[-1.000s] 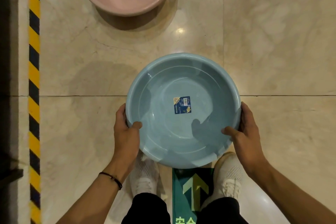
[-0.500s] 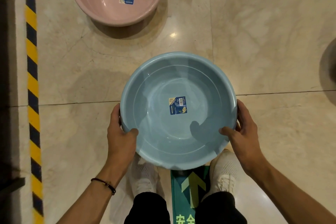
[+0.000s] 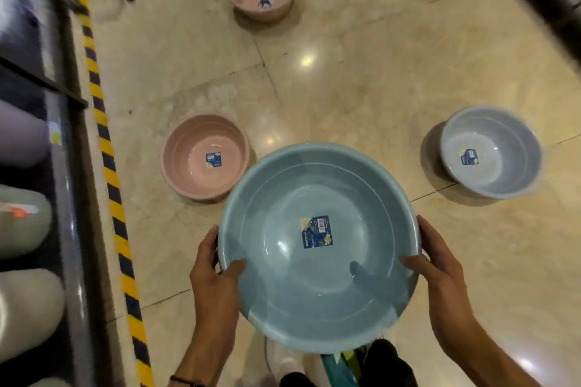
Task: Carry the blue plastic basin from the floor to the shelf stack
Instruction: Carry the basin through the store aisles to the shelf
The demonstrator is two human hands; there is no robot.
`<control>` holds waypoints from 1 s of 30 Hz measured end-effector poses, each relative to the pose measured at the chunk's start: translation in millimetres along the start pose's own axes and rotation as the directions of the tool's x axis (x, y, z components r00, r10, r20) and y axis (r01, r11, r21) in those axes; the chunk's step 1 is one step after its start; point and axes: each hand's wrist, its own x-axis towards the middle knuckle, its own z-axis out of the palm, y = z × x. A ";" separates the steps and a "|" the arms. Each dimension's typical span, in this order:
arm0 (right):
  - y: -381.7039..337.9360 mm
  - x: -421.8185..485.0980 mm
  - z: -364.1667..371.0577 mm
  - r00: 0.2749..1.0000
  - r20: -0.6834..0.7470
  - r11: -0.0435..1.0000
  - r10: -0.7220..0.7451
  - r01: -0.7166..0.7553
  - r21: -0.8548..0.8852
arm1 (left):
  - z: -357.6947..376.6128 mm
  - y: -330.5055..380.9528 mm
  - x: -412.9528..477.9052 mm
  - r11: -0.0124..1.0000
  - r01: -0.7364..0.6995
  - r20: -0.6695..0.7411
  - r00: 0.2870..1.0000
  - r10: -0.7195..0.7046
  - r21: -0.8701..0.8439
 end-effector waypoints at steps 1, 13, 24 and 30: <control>-26.0 -11.7 -7.6 1.000 -0.023 1.000 -0.001 0.002 0.025 | -1.8 28.5 -11.8 1.000 -0.016 0.026 1.000 0.016 0.004; -284.0 -156.9 -111.5 0.964 -0.252 0.971 -0.086 0.137 0.194 | 2.6 324.1 -166.6 0.965 -0.256 0.316 0.912 0.262 -0.060; -367.9 -231.9 -240.3 0.926 -0.373 0.948 -0.055 0.166 0.273 | 77.7 433.1 -294.3 0.961 -0.259 0.463 0.843 0.275 -0.100; -380.5 -220.9 -315.7 0.915 -0.397 0.932 -0.065 0.198 0.304 | 148.0 451.5 -338.7 0.962 -0.254 0.523 0.810 0.266 -0.095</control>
